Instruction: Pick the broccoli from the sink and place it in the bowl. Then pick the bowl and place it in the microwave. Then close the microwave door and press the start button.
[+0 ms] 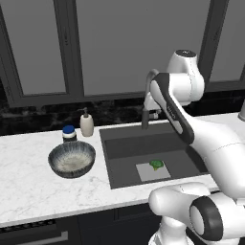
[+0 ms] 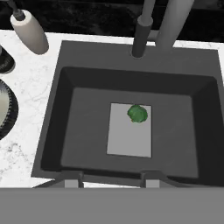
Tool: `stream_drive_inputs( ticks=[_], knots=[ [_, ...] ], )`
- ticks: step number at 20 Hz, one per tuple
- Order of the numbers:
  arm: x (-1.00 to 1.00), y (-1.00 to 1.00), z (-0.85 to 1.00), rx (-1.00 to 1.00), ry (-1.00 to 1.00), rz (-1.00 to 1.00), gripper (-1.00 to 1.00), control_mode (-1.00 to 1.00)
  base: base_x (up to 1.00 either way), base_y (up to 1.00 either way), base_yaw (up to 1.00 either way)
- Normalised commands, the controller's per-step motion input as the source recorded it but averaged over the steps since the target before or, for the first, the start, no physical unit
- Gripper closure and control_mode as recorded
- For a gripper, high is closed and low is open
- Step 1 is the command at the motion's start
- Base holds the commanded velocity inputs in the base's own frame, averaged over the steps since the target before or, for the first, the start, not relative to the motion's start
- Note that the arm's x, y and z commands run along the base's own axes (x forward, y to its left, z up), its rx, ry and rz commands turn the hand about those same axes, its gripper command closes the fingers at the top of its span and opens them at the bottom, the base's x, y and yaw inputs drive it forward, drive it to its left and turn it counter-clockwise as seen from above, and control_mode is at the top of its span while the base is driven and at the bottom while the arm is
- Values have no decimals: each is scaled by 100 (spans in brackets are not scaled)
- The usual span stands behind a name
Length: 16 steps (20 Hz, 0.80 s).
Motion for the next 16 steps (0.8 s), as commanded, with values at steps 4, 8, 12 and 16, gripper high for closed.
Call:
stream_drive_inputs(
  ticks=[4, 8, 12, 16],
  knots=[
    [-38, 0, 0, 0, 0, 0, -100, -100, 0, 0, 0],
    [-97, 0, -11, -1, -3, 5, -100, -100, 0, 0, 0],
    [-83, 0, -32, -5, 0, 2, -100, -100, 0, 0, 0],
    [-54, 0, -44, -13, 4, 2, -100, -100, 0, 0, 0]
  ],
)
